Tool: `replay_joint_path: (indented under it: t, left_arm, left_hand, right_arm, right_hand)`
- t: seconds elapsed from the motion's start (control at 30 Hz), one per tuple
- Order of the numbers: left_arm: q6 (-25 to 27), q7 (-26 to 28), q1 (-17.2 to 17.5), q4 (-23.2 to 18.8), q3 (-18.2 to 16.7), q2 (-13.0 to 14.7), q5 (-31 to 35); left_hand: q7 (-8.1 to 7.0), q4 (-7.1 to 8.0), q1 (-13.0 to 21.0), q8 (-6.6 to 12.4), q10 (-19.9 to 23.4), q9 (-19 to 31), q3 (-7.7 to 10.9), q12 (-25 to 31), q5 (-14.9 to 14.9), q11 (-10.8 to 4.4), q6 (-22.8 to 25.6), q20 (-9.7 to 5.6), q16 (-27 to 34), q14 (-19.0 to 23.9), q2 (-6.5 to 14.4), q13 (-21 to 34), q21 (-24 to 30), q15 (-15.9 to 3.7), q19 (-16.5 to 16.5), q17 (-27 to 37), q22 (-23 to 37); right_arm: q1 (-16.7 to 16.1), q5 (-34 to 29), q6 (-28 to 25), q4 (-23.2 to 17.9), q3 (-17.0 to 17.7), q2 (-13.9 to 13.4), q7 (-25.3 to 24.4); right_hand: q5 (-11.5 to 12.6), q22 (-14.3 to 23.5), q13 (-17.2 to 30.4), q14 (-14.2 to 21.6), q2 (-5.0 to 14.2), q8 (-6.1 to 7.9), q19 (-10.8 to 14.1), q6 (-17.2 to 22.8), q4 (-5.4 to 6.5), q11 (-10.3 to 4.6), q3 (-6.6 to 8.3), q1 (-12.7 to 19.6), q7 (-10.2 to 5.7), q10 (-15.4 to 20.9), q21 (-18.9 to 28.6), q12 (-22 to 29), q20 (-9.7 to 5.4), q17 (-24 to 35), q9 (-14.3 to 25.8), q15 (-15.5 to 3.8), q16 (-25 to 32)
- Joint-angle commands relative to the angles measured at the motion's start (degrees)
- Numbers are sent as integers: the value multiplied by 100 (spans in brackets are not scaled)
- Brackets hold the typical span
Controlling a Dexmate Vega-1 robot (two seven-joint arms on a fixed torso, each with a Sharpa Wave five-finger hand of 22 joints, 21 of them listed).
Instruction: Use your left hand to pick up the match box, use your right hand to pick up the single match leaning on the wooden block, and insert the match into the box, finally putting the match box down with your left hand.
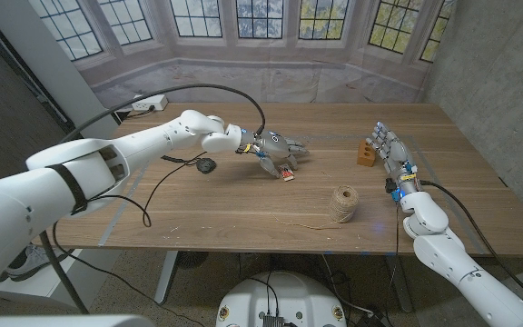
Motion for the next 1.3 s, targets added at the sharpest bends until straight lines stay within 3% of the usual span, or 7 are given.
replay_joint_path:
  t: [0.03, 0.63, 1.3]
  left_arm:
    - [-73, 308, -94, 374, 112, -152, 90]
    - [-222, 1121, -394, 1201, 579, -448, 183]
    - [-79, 1716, -457, 1418, 908, -474, 224]
  left_hand:
    - [-8, 3, 76, 15, 48, 31, 1, 24, -11, -18, 65, -8, 37, 33, 13, 8, 50, -10, 60, 9, 6]
    - [-69, -7, 158, 121, 175, 49, -12, 37, -17, -76, 407, -30, 44, 155, 25, 10, 66, -47, 173, 9, 8]
    - [-130, -33, 349, 380, 446, 115, -51, 62, -27, -142, 1026, -77, 51, 357, -1, 14, 84, -127, 351, 9, 12]
  right_arm:
    - [34, -18, -36, 33, -38, 31, -30]
    - [138, -87, -22, 168, -122, 155, -120]
    - [176, -90, 51, 288, -164, 222, -101]
  right_hand:
    - [-8, 9, 33, 44, 24, 8, 60, 60, -32, 6, 6, -47, 9, 21, 20, 24, -56, 19, 20, -40, 44]
    - [-8, 9, 33, 44, 24, 9, 62, 69, -38, -6, 12, -49, 11, 35, 19, 27, -56, 18, 20, -39, 43]
    - [-7, 9, 34, 65, 24, 21, 71, 110, -44, -5, 17, -49, 4, 55, 20, 32, -62, 17, 20, -35, 50]
